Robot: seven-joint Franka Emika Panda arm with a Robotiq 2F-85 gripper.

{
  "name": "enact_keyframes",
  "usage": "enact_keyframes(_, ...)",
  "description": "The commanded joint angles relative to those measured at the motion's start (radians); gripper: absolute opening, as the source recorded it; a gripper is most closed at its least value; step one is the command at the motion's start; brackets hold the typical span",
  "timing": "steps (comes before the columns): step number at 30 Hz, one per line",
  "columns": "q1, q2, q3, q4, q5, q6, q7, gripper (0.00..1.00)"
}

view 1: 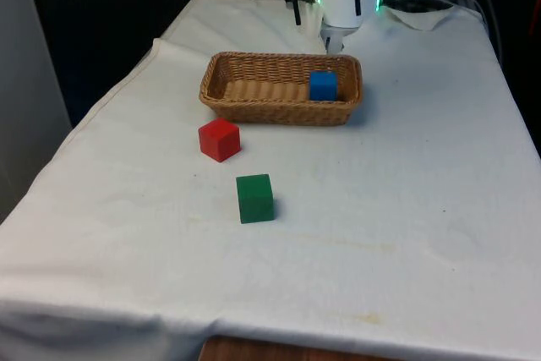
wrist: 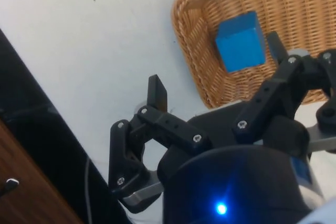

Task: Pick up exactly two blocks and place them into the basket.

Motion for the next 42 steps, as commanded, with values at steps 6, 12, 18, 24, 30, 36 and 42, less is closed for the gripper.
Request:
enact_keyframes(6,0.001,0.049,0.002,0.091,0.041,-0.052,-0.034,1.00)
enact_keyframes(12,0.000,0.091,0.003,0.157,0.061,-0.078,-0.053,1.00)
enact_keyframes(18,0.000,0.140,0.005,0.225,0.080,-0.098,-0.069,1.00)
enact_keyframes(24,-0.003,0.197,0.007,0.298,0.099,-0.116,-0.085,1.00)
enact_keyframes(30,-0.004,0.259,0.005,0.372,0.120,-0.133,-0.101,1.00)
enact_keyframes(36,-0.009,0.331,0.007,0.455,0.135,-0.148,-0.115,1.00)
enact_keyframes(42,-0.012,0.396,0.006,0.516,0.154,-0.149,-0.146,1.00)
